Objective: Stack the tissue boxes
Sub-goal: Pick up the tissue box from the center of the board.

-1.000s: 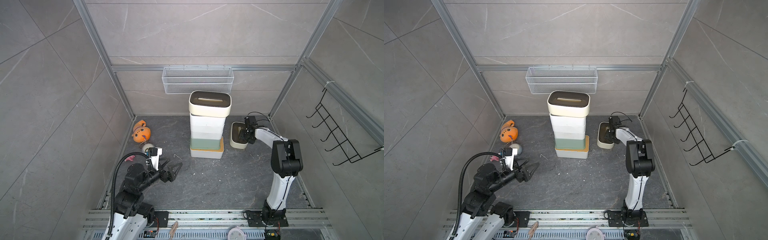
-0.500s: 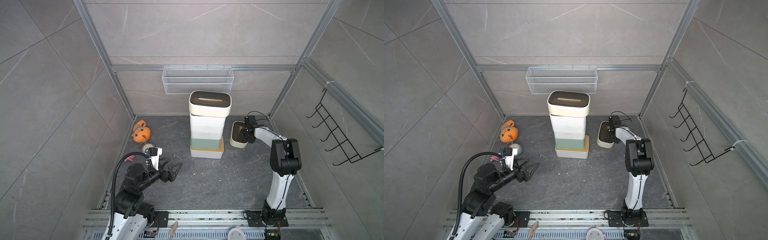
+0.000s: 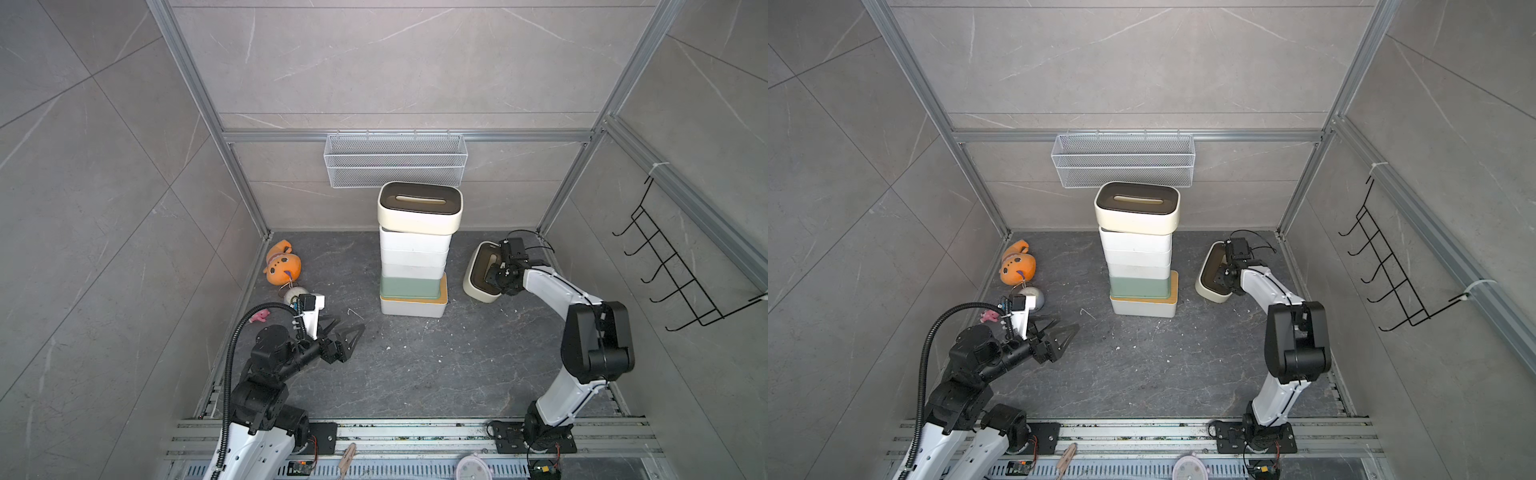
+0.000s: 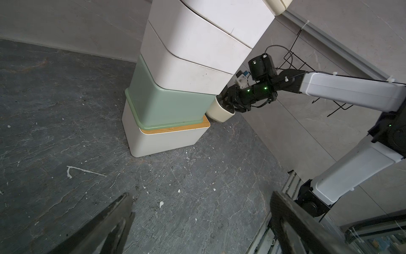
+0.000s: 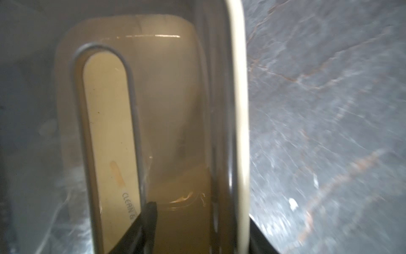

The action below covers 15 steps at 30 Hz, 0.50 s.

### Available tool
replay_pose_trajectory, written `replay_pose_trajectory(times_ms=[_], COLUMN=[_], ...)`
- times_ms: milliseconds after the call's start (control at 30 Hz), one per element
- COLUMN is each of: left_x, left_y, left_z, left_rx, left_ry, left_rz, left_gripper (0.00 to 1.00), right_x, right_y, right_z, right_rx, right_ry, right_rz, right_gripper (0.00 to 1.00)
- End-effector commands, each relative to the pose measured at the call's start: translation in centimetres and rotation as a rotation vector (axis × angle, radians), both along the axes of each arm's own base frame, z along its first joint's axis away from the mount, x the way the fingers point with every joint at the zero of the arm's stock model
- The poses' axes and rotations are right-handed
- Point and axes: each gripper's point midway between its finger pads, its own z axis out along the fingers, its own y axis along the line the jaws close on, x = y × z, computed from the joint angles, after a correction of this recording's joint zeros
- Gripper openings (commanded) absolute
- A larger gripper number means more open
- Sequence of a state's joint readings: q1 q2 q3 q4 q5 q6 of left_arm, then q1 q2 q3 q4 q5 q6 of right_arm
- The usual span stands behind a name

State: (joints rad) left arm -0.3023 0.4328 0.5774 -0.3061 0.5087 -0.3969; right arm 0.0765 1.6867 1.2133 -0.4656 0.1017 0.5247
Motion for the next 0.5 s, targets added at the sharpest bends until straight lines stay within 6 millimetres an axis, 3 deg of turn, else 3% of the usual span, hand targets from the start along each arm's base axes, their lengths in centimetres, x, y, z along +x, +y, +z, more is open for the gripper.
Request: replay_pose_trajectory(times_ms=[0,267,467], left_x=[-0.1,-0.1,-0.1], left_y=[-0.3,-0.3,-0.3], left_z=[1.2,1.1,1.1], left_rx=[-0.029,-0.030,-0.031], left_ry=[-0.033,-0.023,-0.020], left_rz=[-0.018,-0.019,-0.018], left_gripper=[1.00,1.00,1.00], right_x=[-1.1,-7.1,-11.3], right_y=[0.6,0.7,1.5], right_z=[4.4,8.1,9.5], right_rx=[0.062,0.097,0.161], right_ry=[-0.142,-0.255,-0.363], right_rz=[-0.019,0.012,0.050], right_gripper=[0.50,0.50,0.50])
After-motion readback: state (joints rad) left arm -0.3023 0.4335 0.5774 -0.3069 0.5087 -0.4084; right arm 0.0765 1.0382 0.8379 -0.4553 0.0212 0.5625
